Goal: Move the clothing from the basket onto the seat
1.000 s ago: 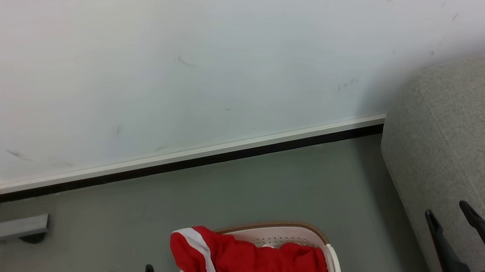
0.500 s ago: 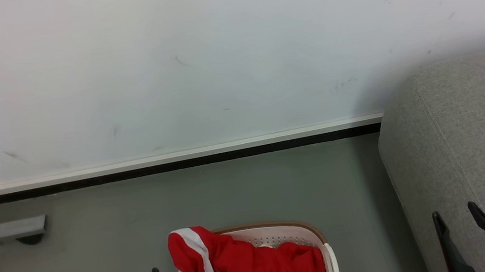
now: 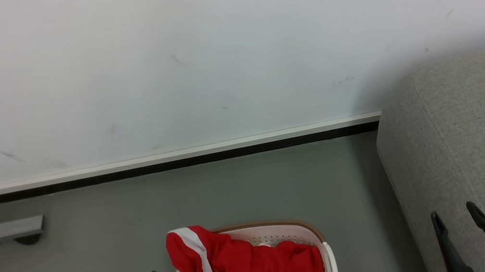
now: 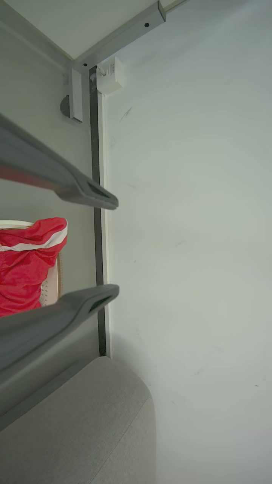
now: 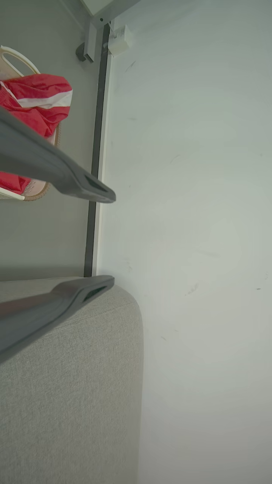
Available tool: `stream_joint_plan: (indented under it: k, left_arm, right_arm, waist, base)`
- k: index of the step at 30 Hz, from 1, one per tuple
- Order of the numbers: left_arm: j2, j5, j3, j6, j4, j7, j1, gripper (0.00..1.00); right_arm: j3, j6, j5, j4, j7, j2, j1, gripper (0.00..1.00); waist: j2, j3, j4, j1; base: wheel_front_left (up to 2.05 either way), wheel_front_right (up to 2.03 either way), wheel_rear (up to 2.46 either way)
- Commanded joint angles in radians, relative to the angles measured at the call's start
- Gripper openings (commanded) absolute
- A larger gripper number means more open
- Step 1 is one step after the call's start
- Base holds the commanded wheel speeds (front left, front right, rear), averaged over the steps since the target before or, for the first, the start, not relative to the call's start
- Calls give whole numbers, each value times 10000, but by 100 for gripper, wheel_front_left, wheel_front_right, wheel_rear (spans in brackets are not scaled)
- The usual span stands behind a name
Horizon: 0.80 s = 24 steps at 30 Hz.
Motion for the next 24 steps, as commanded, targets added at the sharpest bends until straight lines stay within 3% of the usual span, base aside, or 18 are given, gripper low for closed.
stream_joint_plan:
  k: [1, 15, 24]
  left_arm:
    - [59, 19, 37, -12, 15, -25, 48, 100]
    - [55, 95, -13, -174, 240, -18, -630, 100]
    - [193, 426, -633, -404, 2117, -17, -2544, 100]
  right_arm:
    - [-3, -21, 25, -20, -34, 17, 32, 100]
    - [171, -21, 243, -444, -20, -63, -684, 100]
    - [476, -21, 523, -1134, -19, -206, -1857, 100]
  waist:
    - [0, 11, -3, 0]
    - [0, 1022, -491, 0]
    - [0, 2863, -1265, 0]
  base:
    - [0, 0, 0]
    - [0, 0, 0]
    - [0, 0, 0]
